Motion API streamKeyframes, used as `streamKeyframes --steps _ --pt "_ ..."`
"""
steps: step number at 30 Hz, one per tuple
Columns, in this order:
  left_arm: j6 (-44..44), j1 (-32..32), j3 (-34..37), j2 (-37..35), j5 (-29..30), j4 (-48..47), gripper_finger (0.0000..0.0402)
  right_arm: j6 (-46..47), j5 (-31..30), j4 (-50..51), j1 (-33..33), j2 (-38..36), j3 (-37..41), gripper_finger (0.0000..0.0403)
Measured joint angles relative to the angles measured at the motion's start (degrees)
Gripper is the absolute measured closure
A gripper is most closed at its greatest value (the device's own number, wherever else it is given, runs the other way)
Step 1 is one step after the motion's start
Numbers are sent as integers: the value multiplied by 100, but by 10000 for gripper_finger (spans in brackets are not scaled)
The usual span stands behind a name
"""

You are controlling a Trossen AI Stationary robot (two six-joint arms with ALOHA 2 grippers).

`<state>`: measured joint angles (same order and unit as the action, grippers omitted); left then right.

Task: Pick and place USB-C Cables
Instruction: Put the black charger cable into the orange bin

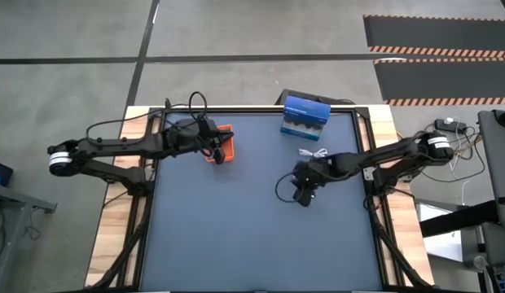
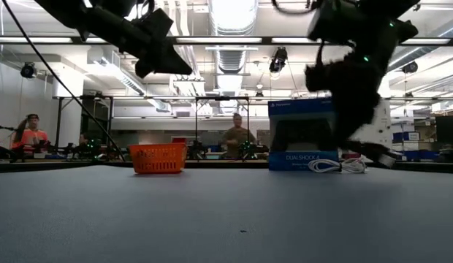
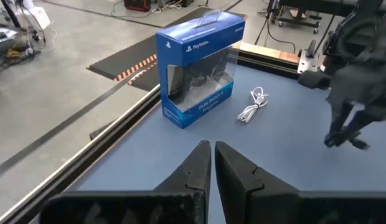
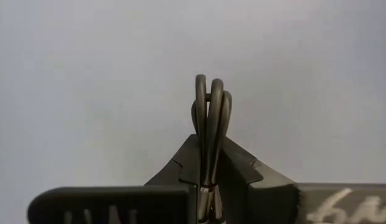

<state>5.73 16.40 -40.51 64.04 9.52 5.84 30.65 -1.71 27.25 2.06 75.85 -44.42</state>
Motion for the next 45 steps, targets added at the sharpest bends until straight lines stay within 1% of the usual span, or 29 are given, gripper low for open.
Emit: streamKeyframes --steps 3,5,11,13,17,21,24,29,32,37,42,45 --pt "132 0 0 103 0 50 394 -899 10 -786 -120 -195 1 384" --pt "195 0 0 211 0 113 394 -1533 6 -1479 -172 -276 38 384" --pt "583 -2 0 581 -31 465 394 -3098 25 -4030 -253 -297 439 384" --pt "687 -2 0 691 -42 486 394 -3453 54 -4833 -297 -294 655 384" --pt "903 -17 0 825 -54 622 394 -3735 297 -6235 -472 -297 1106 385" --pt "905 -159 0 919 -85 965 394 -3750 853 -7555 -748 -267 1532 385" --pt "873 -339 0 989 -90 1337 394 -3590 1189 -8245 -970 -266 1706 385" --pt "707 -630 0 1033 -95 1682 394 -3526 1576 -8672 -1129 -266 1735 385" --pt "703 -757 0 1027 -103 1851 394 -3569 1588 -8735 -1129 -266 1735 385" --pt "701 -925 0 1050 -329 2217 394 -3401 1560 -8820 -1127 -260 1696 385" --pt "696 -1073 -6 1352 -380 2784 394 -3278 1525 -8740 -1127 -260 1692 385" --pt "692 -1114 -4 1610 -551 3111 394 -3280 1525 -8674 -1125 -257 1707 385"
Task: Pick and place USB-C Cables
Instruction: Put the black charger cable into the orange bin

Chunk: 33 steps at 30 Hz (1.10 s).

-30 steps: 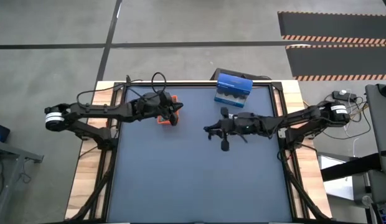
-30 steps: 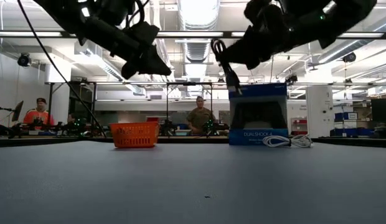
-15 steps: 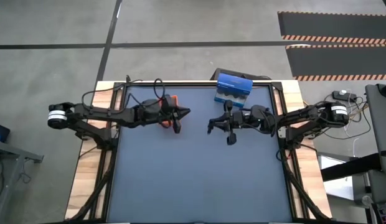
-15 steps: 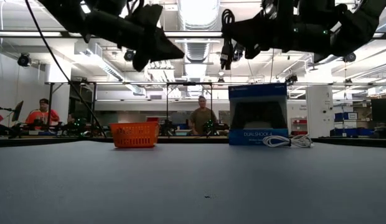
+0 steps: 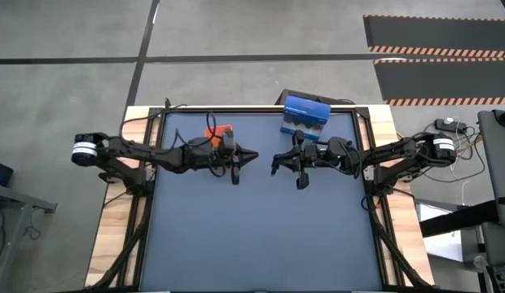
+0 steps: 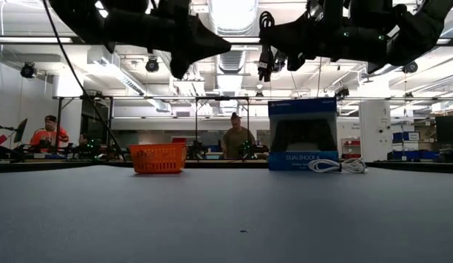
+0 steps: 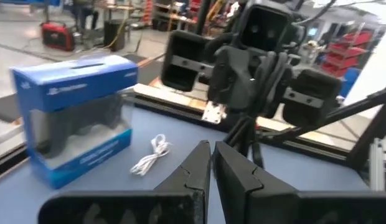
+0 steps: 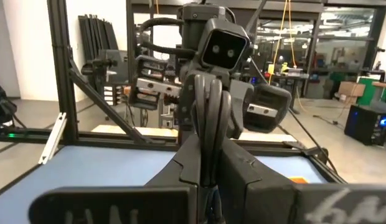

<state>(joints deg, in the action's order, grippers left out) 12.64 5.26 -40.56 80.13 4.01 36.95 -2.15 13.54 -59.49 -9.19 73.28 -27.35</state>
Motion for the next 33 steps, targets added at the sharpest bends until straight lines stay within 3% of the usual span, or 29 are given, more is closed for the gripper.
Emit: streamKeyframes --steps 5,14,27,33 --pt "37 -16 -16 448 -92 605 394 9 -4 57 -1 0 0 384" --pt "41 -16 -186 1256 -789 1911 386 144 -9 215 -2 0 0 384" --pt "35 -18 -212 1327 -785 1958 252 221 -170 308 -33 2 2 383" --pt "11 -13 -212 1327 -520 1956 235 260 -166 307 -33 2 -28 383"
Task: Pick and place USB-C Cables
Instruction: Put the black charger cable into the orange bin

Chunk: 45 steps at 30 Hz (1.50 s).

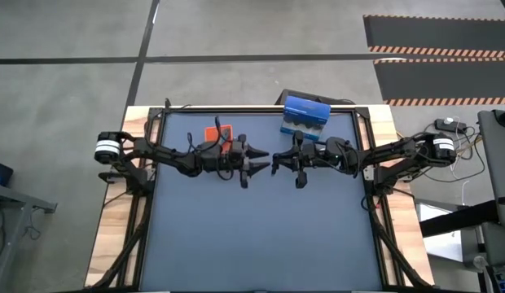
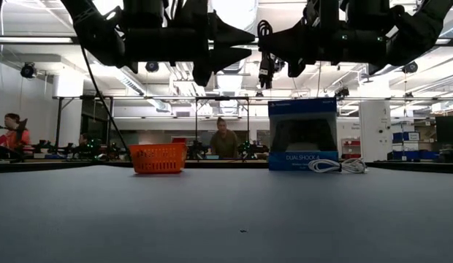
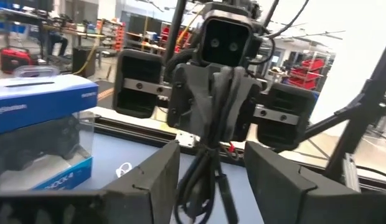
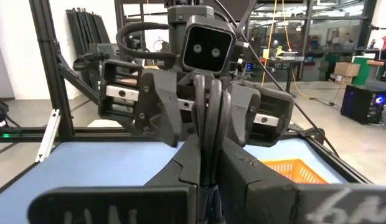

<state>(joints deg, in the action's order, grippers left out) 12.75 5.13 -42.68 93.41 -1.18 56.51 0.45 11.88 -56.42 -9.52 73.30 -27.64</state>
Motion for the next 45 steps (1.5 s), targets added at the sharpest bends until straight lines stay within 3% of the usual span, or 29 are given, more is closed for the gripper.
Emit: streamKeyframes --steps 6,14,24,29,34,45 --pt "31 -4 -18 38 19 22 234 0 2 2 0 0 -7 383" --pt "48 -69 -188 735 -3 789 234 0 7 14 0 0 -7 383" --pt "-2 -74 -710 1318 -182 807 236 -25 24 60 0 0 -7 383" --pt "-89 -73 -701 1324 -185 754 276 -49 26 94 0 0 -7 380" --pt "-107 -74 -695 1324 -191 737 342 -72 15 100 0 0 -7 361" --pt "-100 -74 -695 1322 -217 715 345 47 -98 104 -28 -36 -7 273"
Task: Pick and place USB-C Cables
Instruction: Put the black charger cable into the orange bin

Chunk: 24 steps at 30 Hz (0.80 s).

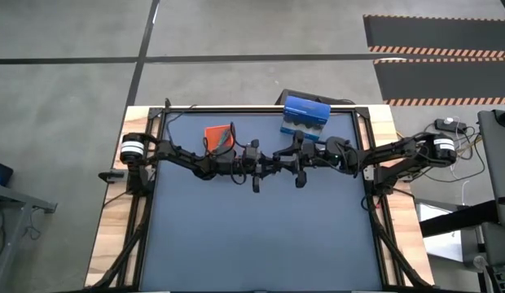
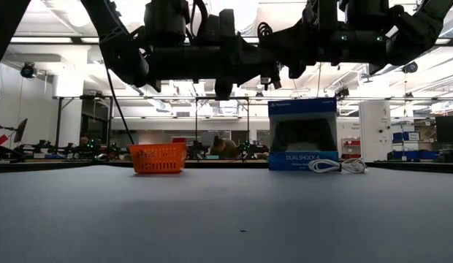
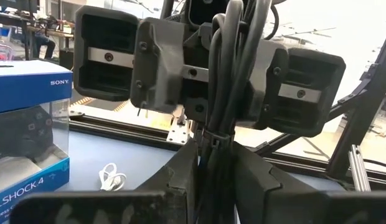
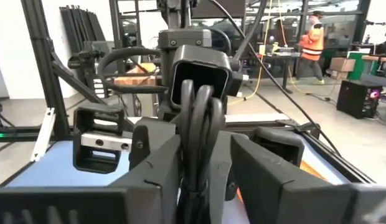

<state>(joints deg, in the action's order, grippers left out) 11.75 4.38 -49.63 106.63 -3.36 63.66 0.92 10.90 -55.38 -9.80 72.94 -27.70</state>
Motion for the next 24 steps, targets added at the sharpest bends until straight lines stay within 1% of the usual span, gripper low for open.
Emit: streamKeyframes --steps 4,8,12,15,24 --pt "-2 -9 -1 1 39 -9 345 144 -18 51 0 -134 2 241" --pt "1 -9 2 -1 114 -219 346 149 -49 368 0 -390 2 217" --pt "4 -9 2 -82 488 -727 346 111 -81 742 0 -742 2 203" --pt "5 -6 4 -271 797 -1332 346 64 -223 1176 0 -1060 2 200" --pt "81 -3 -188 -1187 2048 -4085 349 -316 -1073 2543 0 -1961 9 200"
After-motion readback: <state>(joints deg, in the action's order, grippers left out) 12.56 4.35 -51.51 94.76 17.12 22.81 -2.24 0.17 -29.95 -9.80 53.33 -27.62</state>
